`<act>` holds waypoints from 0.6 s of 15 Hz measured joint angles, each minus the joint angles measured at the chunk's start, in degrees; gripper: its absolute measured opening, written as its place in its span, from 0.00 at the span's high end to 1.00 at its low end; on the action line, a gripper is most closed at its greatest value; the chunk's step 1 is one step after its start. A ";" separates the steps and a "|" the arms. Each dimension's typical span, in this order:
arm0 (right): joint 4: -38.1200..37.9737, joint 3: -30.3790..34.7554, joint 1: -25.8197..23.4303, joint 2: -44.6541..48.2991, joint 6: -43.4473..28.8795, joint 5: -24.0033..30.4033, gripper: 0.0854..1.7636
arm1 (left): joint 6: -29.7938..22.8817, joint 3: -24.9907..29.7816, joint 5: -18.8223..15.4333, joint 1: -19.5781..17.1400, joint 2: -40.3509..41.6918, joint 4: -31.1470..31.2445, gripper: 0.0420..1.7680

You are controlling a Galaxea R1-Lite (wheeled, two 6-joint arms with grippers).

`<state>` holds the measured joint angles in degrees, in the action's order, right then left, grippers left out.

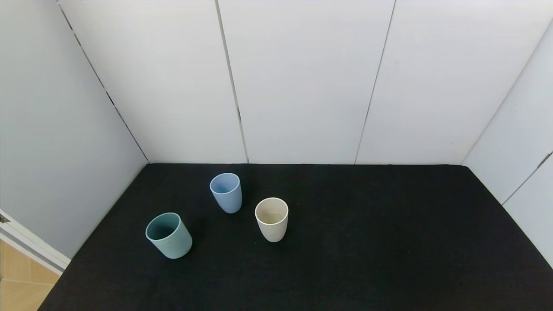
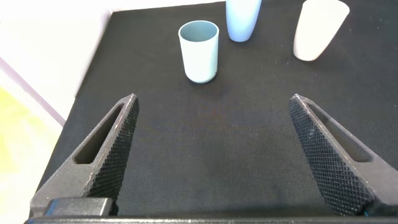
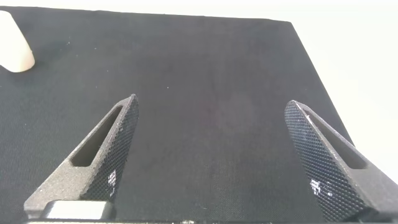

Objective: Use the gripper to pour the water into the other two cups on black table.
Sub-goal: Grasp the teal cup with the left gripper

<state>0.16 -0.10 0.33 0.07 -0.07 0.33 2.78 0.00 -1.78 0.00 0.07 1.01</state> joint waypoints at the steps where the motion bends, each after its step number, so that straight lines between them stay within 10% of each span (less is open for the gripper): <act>1: 0.00 0.00 0.00 0.00 -0.02 0.00 0.03 | -0.02 0.00 -0.01 0.00 0.00 0.02 0.03; 9: -0.02 0.00 0.00 0.00 -0.02 -0.02 0.03 | -0.22 -0.02 0.49 0.07 0.00 -0.63 0.03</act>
<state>0.13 -0.10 0.33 0.07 -0.10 0.30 2.56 -0.02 -1.29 0.07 0.07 0.38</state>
